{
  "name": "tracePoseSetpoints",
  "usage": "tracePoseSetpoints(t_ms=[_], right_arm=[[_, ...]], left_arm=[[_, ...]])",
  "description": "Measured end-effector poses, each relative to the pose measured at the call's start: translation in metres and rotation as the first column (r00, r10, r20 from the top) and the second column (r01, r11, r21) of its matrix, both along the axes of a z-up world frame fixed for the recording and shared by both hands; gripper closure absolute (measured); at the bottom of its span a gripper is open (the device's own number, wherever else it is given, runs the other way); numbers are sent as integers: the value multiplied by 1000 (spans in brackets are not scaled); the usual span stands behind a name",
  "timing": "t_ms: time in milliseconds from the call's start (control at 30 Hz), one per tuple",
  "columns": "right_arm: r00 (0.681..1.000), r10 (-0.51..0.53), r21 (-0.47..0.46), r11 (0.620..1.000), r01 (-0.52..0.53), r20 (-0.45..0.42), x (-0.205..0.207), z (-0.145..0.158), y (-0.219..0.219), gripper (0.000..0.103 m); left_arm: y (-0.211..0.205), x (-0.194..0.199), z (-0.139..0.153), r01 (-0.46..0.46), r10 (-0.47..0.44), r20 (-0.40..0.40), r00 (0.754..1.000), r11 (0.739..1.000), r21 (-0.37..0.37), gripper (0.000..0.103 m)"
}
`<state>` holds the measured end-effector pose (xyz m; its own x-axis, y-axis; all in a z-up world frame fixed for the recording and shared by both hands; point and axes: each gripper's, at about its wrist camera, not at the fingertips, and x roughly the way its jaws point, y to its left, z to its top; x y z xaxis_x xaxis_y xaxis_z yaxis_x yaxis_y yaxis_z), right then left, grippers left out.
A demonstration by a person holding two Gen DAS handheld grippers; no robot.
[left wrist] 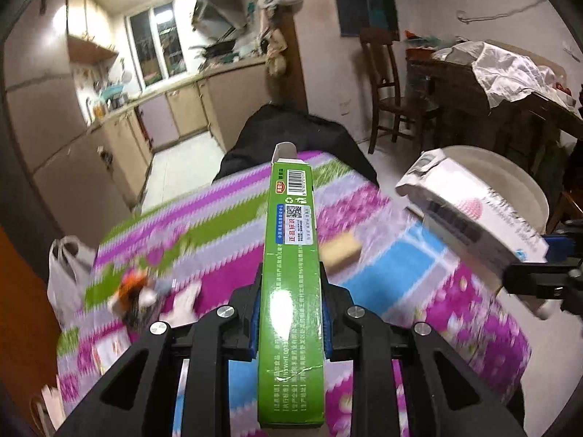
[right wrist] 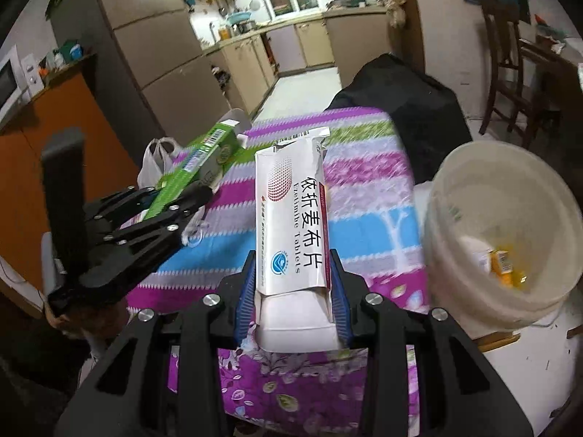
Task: Collect trash
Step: 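Carry the green box and white medicine box over the white bucket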
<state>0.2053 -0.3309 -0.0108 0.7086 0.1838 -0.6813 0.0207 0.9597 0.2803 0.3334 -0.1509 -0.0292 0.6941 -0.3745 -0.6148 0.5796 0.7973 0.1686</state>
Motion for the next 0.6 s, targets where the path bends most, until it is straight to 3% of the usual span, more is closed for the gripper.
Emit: tracePoseSetpoints(t_ms=[267, 600], right_arm=[[989, -145, -75, 986, 147, 29, -15, 52, -69, 67], [936, -346, -113, 934, 339, -58, -28, 61, -176, 67]], left_arm=[[-87, 2, 49, 108, -109, 100, 989, 994, 20, 78], [-217, -16, 67, 281, -292, 128, 948, 955, 93, 78]])
